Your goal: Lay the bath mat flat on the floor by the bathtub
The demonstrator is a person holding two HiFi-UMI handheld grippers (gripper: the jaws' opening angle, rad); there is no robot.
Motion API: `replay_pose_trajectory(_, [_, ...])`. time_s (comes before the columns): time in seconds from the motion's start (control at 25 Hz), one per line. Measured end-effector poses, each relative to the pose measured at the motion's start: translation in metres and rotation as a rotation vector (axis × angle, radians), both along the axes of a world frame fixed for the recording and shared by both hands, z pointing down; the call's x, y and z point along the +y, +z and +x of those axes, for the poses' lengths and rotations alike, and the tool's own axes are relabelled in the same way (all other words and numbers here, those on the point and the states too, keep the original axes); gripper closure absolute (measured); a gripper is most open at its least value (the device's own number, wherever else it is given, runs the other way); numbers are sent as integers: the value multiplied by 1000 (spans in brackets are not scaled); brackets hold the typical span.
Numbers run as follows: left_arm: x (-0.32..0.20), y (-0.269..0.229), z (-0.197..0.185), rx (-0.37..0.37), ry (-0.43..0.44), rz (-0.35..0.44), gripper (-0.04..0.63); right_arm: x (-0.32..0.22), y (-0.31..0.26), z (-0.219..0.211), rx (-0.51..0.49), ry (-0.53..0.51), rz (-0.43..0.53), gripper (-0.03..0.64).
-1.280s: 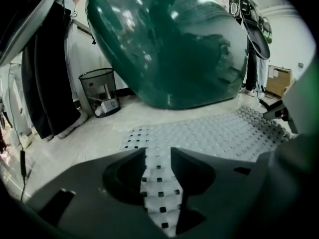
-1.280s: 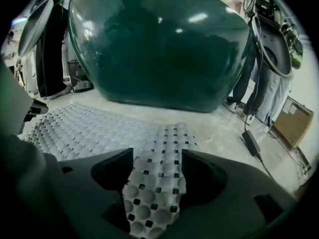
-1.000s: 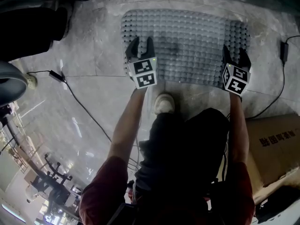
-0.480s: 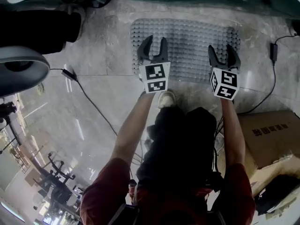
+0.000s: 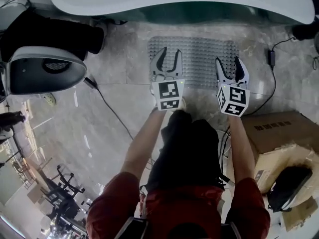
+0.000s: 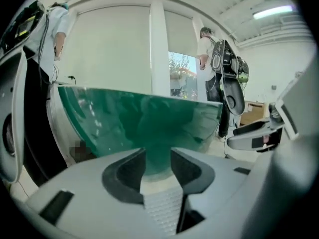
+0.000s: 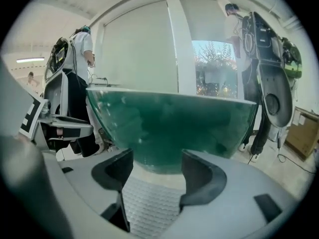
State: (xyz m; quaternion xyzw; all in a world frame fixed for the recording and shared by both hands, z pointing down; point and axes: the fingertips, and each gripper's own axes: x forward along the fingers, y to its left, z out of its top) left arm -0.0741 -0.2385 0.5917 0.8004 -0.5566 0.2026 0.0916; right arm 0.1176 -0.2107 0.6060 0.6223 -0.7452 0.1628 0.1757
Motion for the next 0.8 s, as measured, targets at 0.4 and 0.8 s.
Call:
replay_pose_trajectory(0.4, [-18,-99,42,6,29,35,438,-17,-105,18,-53,12,70,310])
replay_pose_trajectory(0.8, [-11,-269,85,50,62,172,437,-9,-278,41,-46,3,233,311])
